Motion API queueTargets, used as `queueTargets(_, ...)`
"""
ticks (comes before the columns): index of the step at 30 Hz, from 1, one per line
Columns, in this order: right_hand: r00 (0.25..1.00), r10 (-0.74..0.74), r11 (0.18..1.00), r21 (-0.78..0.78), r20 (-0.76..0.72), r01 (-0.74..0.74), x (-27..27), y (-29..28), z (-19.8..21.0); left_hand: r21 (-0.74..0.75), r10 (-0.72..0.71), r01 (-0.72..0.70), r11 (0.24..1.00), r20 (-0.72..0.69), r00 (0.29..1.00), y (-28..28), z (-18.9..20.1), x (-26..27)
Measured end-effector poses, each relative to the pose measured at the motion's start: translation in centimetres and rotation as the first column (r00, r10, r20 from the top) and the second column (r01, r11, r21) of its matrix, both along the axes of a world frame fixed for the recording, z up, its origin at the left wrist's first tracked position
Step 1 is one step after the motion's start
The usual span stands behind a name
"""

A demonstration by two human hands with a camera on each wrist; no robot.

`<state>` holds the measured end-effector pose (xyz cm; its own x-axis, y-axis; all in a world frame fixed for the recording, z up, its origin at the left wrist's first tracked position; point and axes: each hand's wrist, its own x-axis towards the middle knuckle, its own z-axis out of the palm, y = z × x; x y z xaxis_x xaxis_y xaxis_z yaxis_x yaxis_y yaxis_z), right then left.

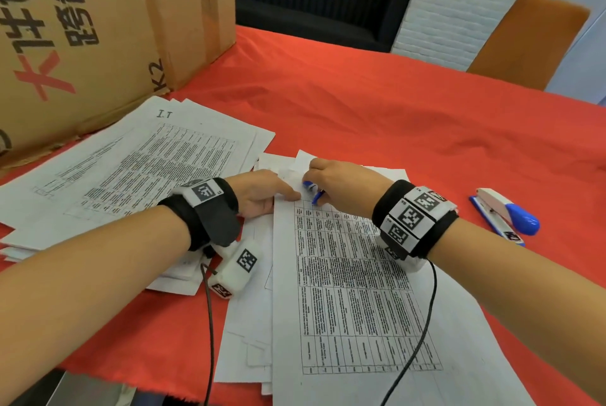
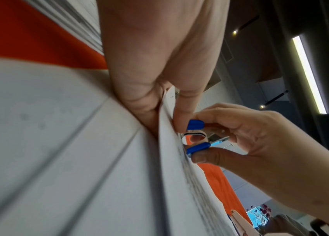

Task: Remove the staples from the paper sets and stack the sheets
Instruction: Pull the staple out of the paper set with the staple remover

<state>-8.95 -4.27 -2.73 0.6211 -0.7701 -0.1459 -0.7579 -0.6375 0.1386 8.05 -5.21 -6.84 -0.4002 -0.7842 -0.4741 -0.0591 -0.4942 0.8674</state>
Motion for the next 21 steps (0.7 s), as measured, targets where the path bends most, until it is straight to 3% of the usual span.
queueTargets(12, 0.985, 0.130, 0.991, 0.018, -0.110, -0.129, 0.7, 0.8, 0.4, -0.063, -0.045, 0.049, 0.997, 0.054, 0.997, 0.0, -0.2, 0.2)
queueTargets(16, 0.999, 0.027, 0.998, 0.058, -0.026, -0.026, 0.4, 1.2, -0.4, -0.105, -0.032, 0.040, 0.994, 0.082, 0.996, 0.3, -0.4, -0.1)
queueTargets(21, 0.964, -0.145, 0.978, 0.179, 0.225, 0.106, -0.2, 0.5, -1.2, -0.173, 0.044, -0.015, 0.985, 0.167, 0.985, 0.5, -0.8, -0.6)
